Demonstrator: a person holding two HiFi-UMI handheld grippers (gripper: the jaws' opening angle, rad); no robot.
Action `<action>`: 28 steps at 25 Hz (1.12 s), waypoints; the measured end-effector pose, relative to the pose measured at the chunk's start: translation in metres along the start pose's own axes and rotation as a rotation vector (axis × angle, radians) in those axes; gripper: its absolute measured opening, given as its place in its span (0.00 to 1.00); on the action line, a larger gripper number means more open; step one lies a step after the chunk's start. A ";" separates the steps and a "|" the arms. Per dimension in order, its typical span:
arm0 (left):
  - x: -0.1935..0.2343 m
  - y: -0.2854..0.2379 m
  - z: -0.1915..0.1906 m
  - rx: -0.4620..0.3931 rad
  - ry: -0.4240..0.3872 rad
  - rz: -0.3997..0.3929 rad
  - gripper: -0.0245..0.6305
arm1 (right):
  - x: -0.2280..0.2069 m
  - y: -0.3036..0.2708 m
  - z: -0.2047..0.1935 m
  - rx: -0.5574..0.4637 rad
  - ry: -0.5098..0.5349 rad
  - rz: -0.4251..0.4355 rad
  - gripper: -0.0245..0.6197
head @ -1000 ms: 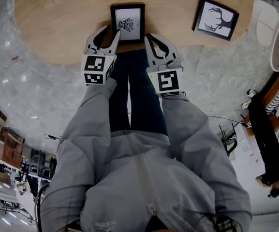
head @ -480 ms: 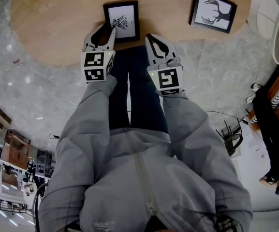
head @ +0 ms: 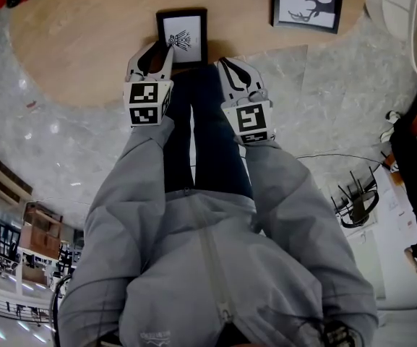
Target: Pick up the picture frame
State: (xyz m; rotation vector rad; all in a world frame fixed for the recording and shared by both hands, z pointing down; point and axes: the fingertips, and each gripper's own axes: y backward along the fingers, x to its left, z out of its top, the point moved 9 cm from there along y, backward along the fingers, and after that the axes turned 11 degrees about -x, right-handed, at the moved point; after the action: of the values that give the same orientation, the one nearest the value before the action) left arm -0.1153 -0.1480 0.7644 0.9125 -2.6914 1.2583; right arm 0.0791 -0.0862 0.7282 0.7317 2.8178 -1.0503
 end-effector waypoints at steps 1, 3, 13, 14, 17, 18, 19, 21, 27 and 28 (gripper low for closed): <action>-0.004 0.000 0.000 0.004 -0.008 -0.006 0.23 | -0.001 0.003 -0.002 0.001 -0.008 -0.002 0.09; -0.012 -0.002 -0.001 0.011 -0.020 -0.020 0.23 | -0.003 0.007 -0.006 0.001 -0.027 -0.009 0.09; -0.047 -0.011 -0.006 0.054 -0.085 -0.079 0.23 | -0.019 0.026 -0.039 -0.001 -0.278 -0.011 0.09; -0.049 -0.012 -0.006 0.059 -0.091 -0.083 0.23 | -0.020 0.027 -0.041 0.000 -0.290 -0.006 0.09; -0.056 -0.014 -0.006 0.071 -0.102 -0.092 0.23 | -0.020 0.030 -0.045 0.000 -0.337 0.027 0.09; -0.057 -0.014 -0.006 0.074 -0.102 -0.094 0.23 | -0.021 0.030 -0.047 -0.001 -0.355 0.033 0.09; -0.059 -0.015 -0.005 0.076 -0.103 -0.096 0.23 | -0.023 0.031 -0.049 -0.002 -0.375 0.037 0.09; -0.061 -0.016 -0.005 0.081 -0.108 -0.102 0.23 | -0.027 0.031 -0.055 -0.006 -0.426 0.047 0.10; -0.065 -0.019 -0.006 0.083 -0.119 -0.109 0.23 | -0.038 0.016 -0.073 -0.011 -0.654 0.125 0.35; -0.066 -0.020 -0.006 0.084 -0.125 -0.114 0.23 | -0.039 0.015 -0.075 -0.017 -0.675 0.134 0.35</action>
State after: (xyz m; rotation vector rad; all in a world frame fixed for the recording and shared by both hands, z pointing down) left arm -0.0518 -0.1212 0.7649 1.1742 -2.6508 1.3429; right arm 0.1294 -0.0454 0.7853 0.4401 2.1696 -1.0076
